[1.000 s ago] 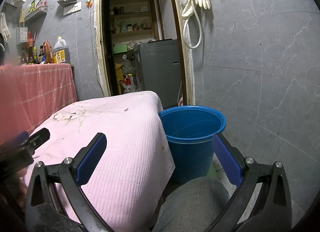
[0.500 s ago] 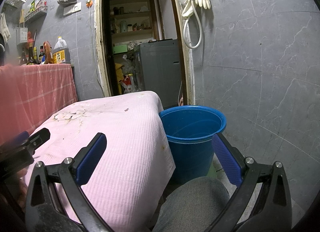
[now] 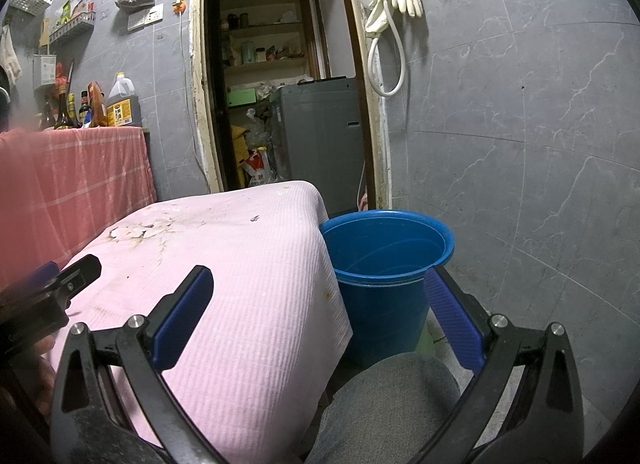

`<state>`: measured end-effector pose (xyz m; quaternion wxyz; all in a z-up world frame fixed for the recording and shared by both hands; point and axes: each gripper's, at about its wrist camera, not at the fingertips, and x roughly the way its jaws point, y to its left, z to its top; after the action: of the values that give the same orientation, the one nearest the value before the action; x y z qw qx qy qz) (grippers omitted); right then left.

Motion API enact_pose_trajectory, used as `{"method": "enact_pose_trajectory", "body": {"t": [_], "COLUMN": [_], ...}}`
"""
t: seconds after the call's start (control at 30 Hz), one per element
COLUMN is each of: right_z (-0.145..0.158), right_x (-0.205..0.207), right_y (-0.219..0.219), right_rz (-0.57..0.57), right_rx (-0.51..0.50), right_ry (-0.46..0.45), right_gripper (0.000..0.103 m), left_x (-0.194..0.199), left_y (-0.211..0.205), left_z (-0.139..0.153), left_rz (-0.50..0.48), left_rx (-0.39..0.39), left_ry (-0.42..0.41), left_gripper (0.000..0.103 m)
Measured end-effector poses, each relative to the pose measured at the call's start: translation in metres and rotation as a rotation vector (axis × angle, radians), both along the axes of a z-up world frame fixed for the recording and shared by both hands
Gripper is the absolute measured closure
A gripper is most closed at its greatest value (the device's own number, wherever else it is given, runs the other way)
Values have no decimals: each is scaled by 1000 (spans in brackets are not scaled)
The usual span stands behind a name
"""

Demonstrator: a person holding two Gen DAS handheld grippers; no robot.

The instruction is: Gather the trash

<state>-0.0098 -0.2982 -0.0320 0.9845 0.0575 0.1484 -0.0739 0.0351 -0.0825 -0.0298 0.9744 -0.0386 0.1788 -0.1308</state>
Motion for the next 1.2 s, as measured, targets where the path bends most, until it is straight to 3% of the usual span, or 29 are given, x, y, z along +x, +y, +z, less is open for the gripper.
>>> {"method": "enact_pose_trajectory", "body": {"t": [1.2], "right_z": [1], "right_x": [0], "right_y": [0], "right_rz": [-1], "right_rx": [1], "right_ry": [2], "right_gripper": [0], "left_x": [0], "left_y": [1], "left_z": [3], "left_rz": [31], "left_rx": [3], "left_ry": [-9], "left_gripper": [2]}}
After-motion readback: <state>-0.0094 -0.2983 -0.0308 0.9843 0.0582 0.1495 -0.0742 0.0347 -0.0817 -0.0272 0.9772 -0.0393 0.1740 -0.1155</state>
